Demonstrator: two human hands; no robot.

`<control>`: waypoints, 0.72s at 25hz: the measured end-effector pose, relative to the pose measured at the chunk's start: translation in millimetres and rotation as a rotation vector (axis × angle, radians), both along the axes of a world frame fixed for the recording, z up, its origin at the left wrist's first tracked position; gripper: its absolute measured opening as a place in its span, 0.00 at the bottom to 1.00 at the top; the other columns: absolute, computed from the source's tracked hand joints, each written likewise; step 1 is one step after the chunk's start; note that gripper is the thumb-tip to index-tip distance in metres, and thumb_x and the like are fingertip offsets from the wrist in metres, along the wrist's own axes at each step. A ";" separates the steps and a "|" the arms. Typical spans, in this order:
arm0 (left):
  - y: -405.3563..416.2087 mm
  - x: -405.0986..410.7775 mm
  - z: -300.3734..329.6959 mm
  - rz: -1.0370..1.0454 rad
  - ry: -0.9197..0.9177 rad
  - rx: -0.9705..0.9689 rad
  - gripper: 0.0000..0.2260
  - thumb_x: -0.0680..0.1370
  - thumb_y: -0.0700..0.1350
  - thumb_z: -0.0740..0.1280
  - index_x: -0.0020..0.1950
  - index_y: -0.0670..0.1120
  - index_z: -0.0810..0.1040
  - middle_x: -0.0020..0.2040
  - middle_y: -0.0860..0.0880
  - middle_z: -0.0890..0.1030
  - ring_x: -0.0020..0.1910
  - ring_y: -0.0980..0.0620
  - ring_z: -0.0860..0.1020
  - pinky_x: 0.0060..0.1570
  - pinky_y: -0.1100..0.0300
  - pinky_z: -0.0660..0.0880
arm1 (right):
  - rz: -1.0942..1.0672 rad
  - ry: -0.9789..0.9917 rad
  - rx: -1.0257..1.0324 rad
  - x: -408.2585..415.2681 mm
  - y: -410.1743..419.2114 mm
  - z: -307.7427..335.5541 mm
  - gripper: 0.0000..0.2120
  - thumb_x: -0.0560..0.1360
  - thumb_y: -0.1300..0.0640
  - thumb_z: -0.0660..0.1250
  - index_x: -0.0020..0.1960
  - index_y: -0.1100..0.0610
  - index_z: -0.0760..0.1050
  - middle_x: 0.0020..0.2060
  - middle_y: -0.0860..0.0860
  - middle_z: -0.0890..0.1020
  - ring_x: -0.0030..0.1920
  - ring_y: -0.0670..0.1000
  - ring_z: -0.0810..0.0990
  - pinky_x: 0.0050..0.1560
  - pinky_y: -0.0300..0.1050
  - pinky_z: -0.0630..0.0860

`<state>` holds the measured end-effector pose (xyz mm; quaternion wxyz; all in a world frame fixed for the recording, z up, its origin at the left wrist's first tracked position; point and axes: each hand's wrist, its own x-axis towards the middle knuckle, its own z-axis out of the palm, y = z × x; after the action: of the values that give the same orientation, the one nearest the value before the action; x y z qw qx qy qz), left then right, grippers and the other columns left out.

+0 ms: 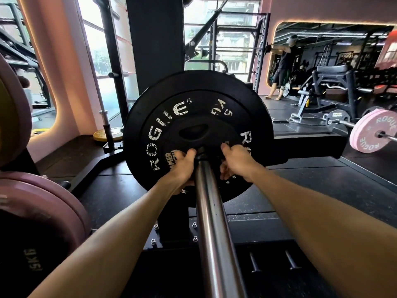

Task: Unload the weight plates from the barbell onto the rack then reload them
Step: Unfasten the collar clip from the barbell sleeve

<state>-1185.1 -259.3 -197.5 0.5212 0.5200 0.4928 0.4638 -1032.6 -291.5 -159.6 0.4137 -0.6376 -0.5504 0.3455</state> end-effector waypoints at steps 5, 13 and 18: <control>-16.0 -2.7 5.6 -0.043 0.004 -0.065 0.16 0.81 0.58 0.57 0.61 0.50 0.58 0.52 0.47 0.75 0.51 0.45 0.80 0.49 0.44 0.80 | 0.002 -0.069 -0.103 -4.3 -16.4 9.2 0.19 0.84 0.51 0.49 0.43 0.63 0.68 0.29 0.58 0.79 0.25 0.57 0.78 0.23 0.42 0.71; -107.8 -11.3 10.7 -0.060 -0.038 -0.071 0.15 0.83 0.55 0.55 0.63 0.49 0.57 0.46 0.47 0.76 0.38 0.50 0.80 0.31 0.55 0.79 | 0.004 -0.108 -0.167 -15.9 -102.5 15.3 0.24 0.84 0.52 0.48 0.39 0.66 0.70 0.32 0.60 0.80 0.28 0.57 0.78 0.27 0.44 0.71; -182.4 -23.6 7.4 -0.104 -0.045 -0.069 0.13 0.82 0.55 0.56 0.58 0.47 0.59 0.45 0.46 0.76 0.28 0.55 0.82 0.27 0.55 0.78 | 0.021 -0.092 -0.179 -25.7 -187.2 16.5 0.24 0.84 0.54 0.47 0.37 0.66 0.70 0.30 0.59 0.78 0.26 0.55 0.76 0.24 0.40 0.70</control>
<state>-1208.7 -441.7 -190.0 0.5730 0.5163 0.4689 0.4304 -1058.3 -478.7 -143.1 0.3257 -0.6814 -0.5425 0.3680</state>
